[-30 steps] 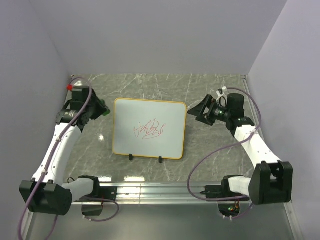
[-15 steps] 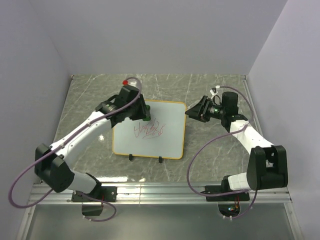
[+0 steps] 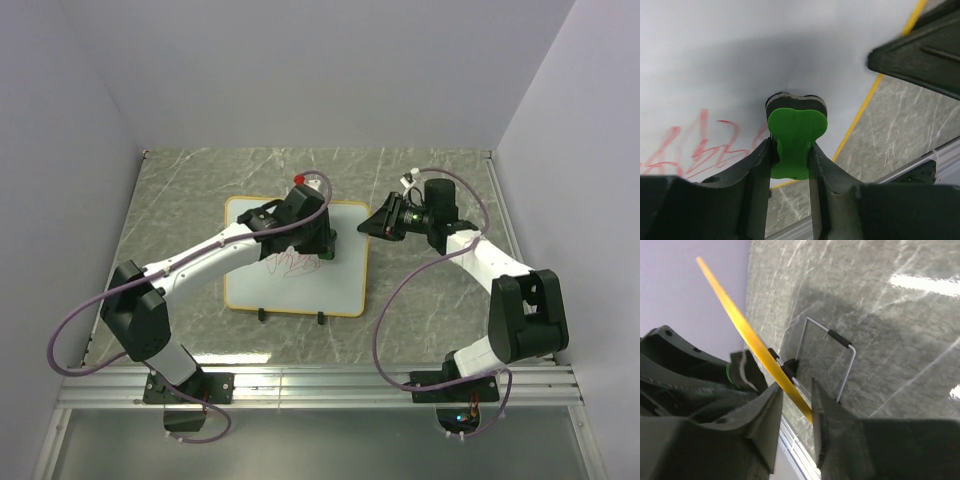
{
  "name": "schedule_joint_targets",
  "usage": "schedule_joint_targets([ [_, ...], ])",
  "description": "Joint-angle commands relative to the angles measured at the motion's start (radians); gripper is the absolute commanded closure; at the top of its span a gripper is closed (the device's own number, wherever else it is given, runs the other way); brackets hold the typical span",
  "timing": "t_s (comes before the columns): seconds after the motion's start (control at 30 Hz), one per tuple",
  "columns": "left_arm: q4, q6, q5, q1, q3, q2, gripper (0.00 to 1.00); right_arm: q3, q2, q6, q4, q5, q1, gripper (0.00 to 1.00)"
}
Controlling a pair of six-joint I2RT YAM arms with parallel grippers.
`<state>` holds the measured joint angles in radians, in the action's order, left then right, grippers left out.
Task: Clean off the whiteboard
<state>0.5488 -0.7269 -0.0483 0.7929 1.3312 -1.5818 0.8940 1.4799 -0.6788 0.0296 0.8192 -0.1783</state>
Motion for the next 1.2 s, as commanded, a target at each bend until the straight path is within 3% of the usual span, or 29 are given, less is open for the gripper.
schedule_joint_targets([
  [0.0, -0.058, -0.005, 0.018, 0.044, 0.034, -0.023, 1.0, 0.056, 0.008, 0.021, 0.01, 0.003, -0.023, 0.7],
  [0.17, -0.07, 0.007, 0.018, 0.089, 0.036, -0.072, 1.0, 0.059, 0.02, 0.054, -0.022, -0.014, -0.027, 0.76],
  [0.3, -0.066, -0.011, -0.008, 0.098, -0.001, -0.11, 1.0, 0.075, 0.026, 0.117, -0.092, -0.035, -0.026, 1.0],
  [0.57, -0.105, -0.029, -0.142, 0.06, -0.188, -0.025, 1.0, 0.083, 0.019, 0.166, -0.151, -0.041, -0.024, 1.0],
  [0.87, -0.204, -0.025, -0.266, -0.142, -0.467, 0.192, 1.0, 0.083, 0.008, 0.189, -0.184, -0.023, -0.012, 1.0],
  [1.17, -0.217, -0.023, -0.262, -0.277, -0.514, 0.244, 1.0, 0.112, 0.006, 0.22, -0.238, -0.017, -0.01, 1.0],
])
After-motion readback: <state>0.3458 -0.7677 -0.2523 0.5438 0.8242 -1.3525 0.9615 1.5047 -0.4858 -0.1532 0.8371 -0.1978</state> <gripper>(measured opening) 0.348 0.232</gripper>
